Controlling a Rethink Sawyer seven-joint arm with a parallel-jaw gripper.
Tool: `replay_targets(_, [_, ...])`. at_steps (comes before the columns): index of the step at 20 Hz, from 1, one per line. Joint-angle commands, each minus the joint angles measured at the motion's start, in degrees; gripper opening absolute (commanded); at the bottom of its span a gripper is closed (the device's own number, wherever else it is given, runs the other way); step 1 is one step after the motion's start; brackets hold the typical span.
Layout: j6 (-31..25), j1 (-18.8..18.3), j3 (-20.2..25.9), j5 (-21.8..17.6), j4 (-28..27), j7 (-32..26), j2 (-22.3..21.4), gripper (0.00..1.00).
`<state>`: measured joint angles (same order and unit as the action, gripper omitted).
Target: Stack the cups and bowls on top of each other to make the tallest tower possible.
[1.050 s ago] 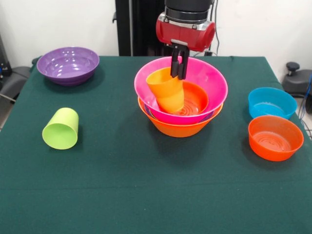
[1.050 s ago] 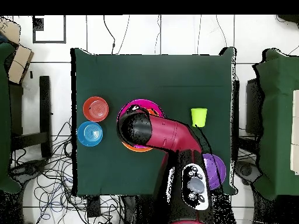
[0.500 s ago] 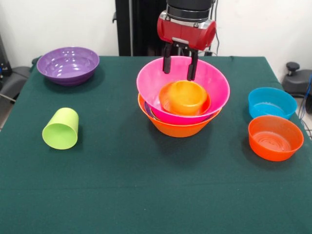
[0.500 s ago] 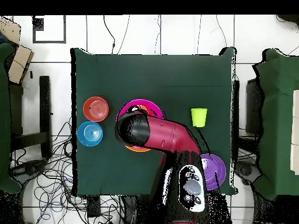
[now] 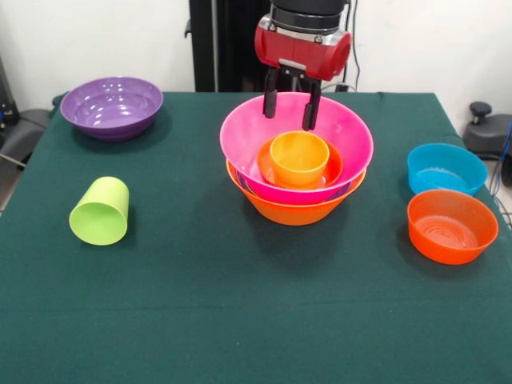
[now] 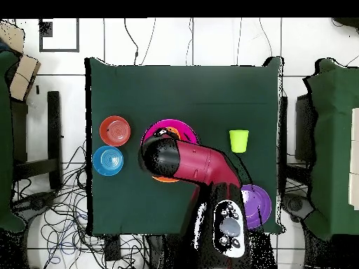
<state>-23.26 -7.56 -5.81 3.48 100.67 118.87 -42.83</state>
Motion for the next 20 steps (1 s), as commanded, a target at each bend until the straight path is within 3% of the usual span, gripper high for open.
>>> replay_targets(1, [-5.7,0.2,2.7,0.7,-1.9,5.3,-0.2,1.00])
replay_targets(4, [-10.6,-0.7,3.4,0.9,-2.2,3.5,-1.9,1.00])
replay_targets(6, [-18.2,-1.4,3.2,1.3,-2.9,2.1,-5.8,1.00])
replay_targets(8, [-22.1,-2.8,3.5,0.7,-4.1,-0.1,-7.1,1.00])
replay_targets(18, [-15.3,-14.2,12.9,4.0,4.1,-7.9,-8.9,1.00])
replay_targets(20, [-14.3,-17.9,15.3,5.2,7.0,-10.3,-10.1,1.00])
